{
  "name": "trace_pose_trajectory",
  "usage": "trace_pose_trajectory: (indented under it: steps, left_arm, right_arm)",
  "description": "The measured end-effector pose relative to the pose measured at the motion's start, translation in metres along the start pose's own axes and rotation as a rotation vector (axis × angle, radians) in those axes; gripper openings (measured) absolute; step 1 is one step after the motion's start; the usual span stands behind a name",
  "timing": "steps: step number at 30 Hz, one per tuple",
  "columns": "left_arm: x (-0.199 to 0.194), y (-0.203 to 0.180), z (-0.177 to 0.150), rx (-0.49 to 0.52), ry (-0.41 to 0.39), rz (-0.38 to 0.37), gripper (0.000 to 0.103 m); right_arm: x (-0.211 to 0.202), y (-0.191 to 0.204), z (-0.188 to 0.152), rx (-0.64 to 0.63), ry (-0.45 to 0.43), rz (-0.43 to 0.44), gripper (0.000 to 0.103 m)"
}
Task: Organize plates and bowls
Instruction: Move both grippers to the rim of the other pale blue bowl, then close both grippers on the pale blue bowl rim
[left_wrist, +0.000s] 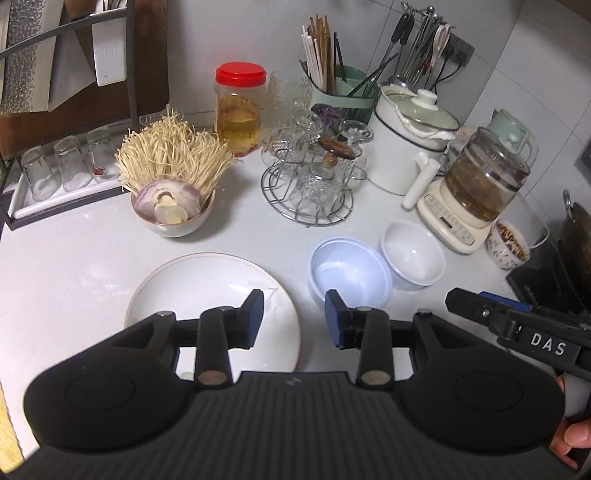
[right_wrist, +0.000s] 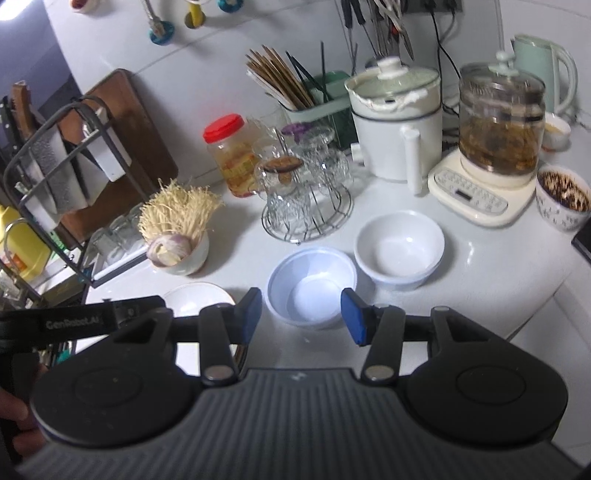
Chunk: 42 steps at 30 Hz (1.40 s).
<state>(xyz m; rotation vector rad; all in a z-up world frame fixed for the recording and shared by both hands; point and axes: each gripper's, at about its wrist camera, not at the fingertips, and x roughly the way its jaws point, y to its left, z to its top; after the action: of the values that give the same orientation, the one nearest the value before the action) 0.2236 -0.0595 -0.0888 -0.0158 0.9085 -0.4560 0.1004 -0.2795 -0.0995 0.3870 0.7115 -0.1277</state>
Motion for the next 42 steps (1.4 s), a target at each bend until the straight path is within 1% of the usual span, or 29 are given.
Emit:
trace_pose_trajectory:
  steps: [3, 9, 14, 16, 18, 22, 24, 26, 28, 32, 39, 42]
  left_arm:
    - [0.008, 0.007, 0.003, 0.009, 0.009, -0.001, 0.046]
    - [0.029, 0.015, 0.008, 0.026, 0.048, -0.010, 0.048]
    - [0.050, 0.015, 0.011, 0.040, 0.079, -0.009, 0.050]
    - [0.058, 0.015, 0.013, 0.030, 0.090, -0.013, 0.052]
    - [0.064, 0.015, 0.015, 0.011, 0.100, -0.021, 0.060]
    - [0.078, 0.017, 0.020, -0.010, 0.117, -0.018, 0.064]
    - [0.086, 0.019, 0.023, -0.020, 0.128, -0.013, 0.069]
    - [0.094, 0.022, 0.027, -0.034, 0.138, -0.007, 0.071]
    - [0.101, 0.024, 0.030, -0.041, 0.139, -0.003, 0.072]
    - [0.116, 0.026, 0.036, -0.051, 0.153, 0.006, 0.073]
    - [0.143, 0.017, 0.044, -0.031, 0.168, -0.014, 0.073]
    - [0.156, 0.013, 0.046, -0.027, 0.187, -0.033, 0.072]
  right_arm:
    - [0.007, 0.002, -0.004, 0.017, 0.006, -0.018, 0.051]
    - [0.022, -0.001, -0.009, 0.062, 0.019, -0.047, 0.051]
    - [0.033, -0.009, -0.010, 0.092, 0.031, -0.056, 0.051]
    - [0.038, -0.012, -0.009, 0.101, 0.034, -0.064, 0.051]
    - [0.044, -0.016, -0.008, 0.118, 0.039, -0.069, 0.051]
    - [0.060, -0.024, -0.006, 0.147, 0.066, -0.073, 0.051]
    - [0.067, -0.027, -0.005, 0.156, 0.076, -0.071, 0.056]
    - [0.072, -0.032, -0.004, 0.174, 0.082, -0.076, 0.071]
    - [0.078, -0.037, -0.004, 0.205, 0.092, -0.071, 0.074]
    - [0.093, -0.046, -0.004, 0.252, 0.135, -0.048, 0.074]
    - [0.113, -0.060, -0.001, 0.313, 0.162, -0.035, 0.073]
    - [0.123, -0.064, 0.000, 0.347, 0.185, -0.020, 0.067]
